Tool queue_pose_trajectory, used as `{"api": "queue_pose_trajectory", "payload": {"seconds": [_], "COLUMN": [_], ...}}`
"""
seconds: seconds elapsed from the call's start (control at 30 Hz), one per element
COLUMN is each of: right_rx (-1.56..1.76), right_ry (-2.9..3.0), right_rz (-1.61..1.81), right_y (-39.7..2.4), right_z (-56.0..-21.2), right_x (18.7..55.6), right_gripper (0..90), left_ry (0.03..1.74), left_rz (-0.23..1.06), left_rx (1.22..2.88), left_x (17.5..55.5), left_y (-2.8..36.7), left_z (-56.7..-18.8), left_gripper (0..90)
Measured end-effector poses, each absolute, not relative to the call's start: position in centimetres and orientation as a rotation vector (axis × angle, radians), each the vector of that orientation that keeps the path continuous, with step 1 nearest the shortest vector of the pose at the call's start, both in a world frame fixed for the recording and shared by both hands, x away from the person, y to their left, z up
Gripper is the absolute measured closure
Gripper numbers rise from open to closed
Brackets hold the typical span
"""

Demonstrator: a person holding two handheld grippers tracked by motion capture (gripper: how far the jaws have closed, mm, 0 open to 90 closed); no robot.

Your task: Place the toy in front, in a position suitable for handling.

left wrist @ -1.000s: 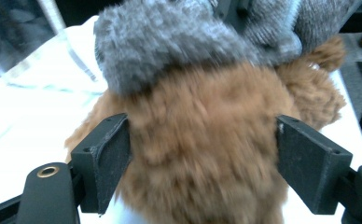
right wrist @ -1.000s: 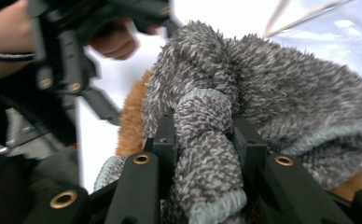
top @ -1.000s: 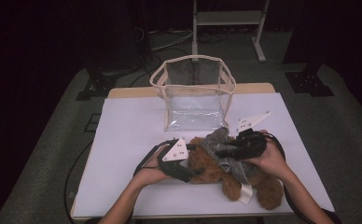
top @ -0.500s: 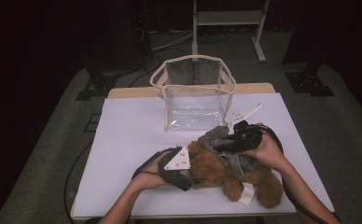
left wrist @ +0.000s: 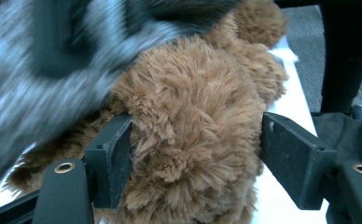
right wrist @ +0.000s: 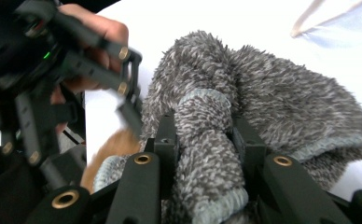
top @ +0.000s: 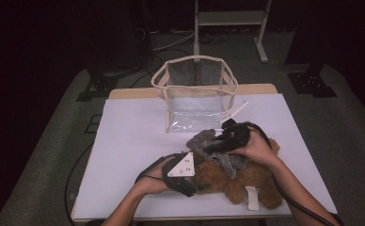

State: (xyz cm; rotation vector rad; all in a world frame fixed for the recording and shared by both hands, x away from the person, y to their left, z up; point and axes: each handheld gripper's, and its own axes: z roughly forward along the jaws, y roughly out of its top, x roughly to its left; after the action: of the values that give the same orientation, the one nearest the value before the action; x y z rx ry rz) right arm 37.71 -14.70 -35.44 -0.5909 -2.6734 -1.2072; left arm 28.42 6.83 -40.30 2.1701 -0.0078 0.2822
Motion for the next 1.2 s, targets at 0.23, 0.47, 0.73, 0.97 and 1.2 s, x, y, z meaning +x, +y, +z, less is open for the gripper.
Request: {"api": "queue_pose_trajectory", "payload": {"seconds": [0.23,0.47,0.73,0.97,1.2], "right_rx": [-0.595,-0.778,-0.815,-0.693,-0.813], "right_ry": [-2.723,-2.716,-2.731,-2.769,-2.750], "right_rz": [-1.174,-1.288,-1.231,-1.226,-1.315], "right_y": [-15.3,-23.3,-24.6,-22.1,-25.1], "right_z": [-34.8,-32.8,-34.8,-34.8,-33.4], "right_x": [37.7,36.9,35.5,34.8,35.6], "right_gripper": [67.7,67.7,67.6,67.5,67.5], "left_ry": [0.006,0.031,0.068,0.032,0.013], "left_rz": [0.301,0.317,0.299,0.307,0.292], "left_rx": [2.175,2.183,2.147,2.180,2.205], "left_x": [28.5,29.5,30.7,31.0,30.7], "left_y": [7.1,7.2,6.2,5.5,6.2], "left_z": [-40.3,-40.1,-38.8,-39.2,-39.6], "left_gripper": [26.4,24.1,19.2,21.3,21.8]}}
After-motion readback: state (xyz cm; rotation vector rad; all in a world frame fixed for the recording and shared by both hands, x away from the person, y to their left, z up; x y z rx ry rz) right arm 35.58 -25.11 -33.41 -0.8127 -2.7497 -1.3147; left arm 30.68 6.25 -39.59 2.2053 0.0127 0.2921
